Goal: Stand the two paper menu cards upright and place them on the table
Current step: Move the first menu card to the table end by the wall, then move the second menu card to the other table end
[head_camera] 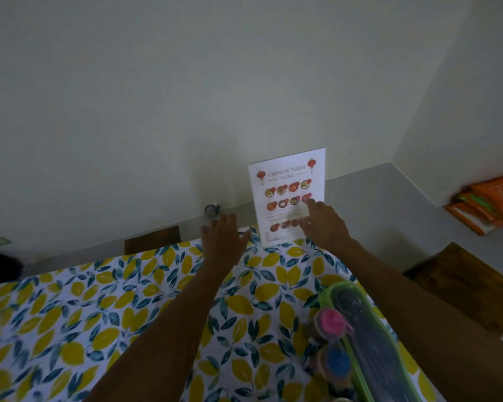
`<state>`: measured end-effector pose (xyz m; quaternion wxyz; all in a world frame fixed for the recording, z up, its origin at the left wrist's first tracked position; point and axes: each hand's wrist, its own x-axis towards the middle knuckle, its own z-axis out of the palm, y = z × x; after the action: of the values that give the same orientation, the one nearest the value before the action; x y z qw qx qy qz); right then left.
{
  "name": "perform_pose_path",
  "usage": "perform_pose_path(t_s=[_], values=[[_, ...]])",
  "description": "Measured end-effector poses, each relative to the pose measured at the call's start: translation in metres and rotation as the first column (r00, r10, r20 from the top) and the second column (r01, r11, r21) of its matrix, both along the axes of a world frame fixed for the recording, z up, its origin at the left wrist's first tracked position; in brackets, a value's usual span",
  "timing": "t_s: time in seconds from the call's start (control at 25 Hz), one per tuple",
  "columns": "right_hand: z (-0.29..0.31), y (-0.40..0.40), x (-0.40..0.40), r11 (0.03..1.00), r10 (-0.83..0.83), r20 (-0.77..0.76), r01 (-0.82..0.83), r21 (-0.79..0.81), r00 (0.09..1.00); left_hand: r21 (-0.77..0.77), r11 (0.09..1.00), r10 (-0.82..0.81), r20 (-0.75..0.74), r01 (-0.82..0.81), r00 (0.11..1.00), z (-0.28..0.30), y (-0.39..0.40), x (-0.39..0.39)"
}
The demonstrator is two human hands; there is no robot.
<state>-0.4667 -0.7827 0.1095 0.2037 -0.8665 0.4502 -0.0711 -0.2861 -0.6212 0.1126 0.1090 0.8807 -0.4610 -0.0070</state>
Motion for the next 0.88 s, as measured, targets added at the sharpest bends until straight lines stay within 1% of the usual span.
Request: perform_pose_path(t_s=[0.08, 0.12, 0.2, 0.32, 0.44, 0.6, 0.68, 0.76, 0.88], values=[[0.015, 0.043, 0.015, 0.991, 0.094, -0.092, -0.103, -0.092, 0.991, 0.016, 1.0, 0.0, 0.052, -0.001, 0.999, 0.009, 0.041, 0.014], [0.02, 0.066, 0.024, 0.983, 0.133, -0.123, -0.147, -0.11, 0.983, 0.028, 1.0, 0.011, 0.075, -0.013, 0.997, 0.011, 0.065, 0.021], [0.03, 0.12, 0.045, 0.97, 0.204, -0.165, -0.222, -0.099, 0.965, 0.058, 0.997, 0.038, 0.108, -0.044, 0.993, 0.012, 0.118, 0.036], [0.035, 0.201, 0.079, 0.949, 0.277, -0.212, -0.301, -0.09, 0.937, 0.067, 0.994, 0.077, 0.101, -0.084, 0.992, 0.012, 0.203, 0.056], [0.037, 0.296, 0.121, 0.92, 0.351, -0.238, -0.381, -0.095, 0.906, 0.083, 0.988, 0.122, 0.081, -0.129, 0.989, 0.011, 0.306, 0.081], [0.029, 0.408, 0.172, 0.876, 0.459, -0.245, -0.482, -0.038, 0.854, 0.094, 0.974, 0.201, 0.078, -0.208, 0.977, 0.008, 0.436, 0.108], [0.025, 0.463, 0.199, 0.842, 0.519, -0.243, -0.539, -0.02, 0.819, 0.112, 0.952, 0.279, 0.054, -0.284, 0.959, 0.007, 0.503, 0.123], [0.023, 0.511, 0.223, 0.807, 0.569, -0.25, -0.591, -0.017, 0.784, 0.124, 0.927, 0.348, 0.066, -0.354, 0.935, 0.007, 0.561, 0.141], [0.016, 0.568, 0.255, 0.767, 0.614, -0.265, -0.641, -0.02, 0.743, 0.13, 0.891, 0.43, 0.068, -0.436, 0.9, 0.005, 0.628, 0.164]])
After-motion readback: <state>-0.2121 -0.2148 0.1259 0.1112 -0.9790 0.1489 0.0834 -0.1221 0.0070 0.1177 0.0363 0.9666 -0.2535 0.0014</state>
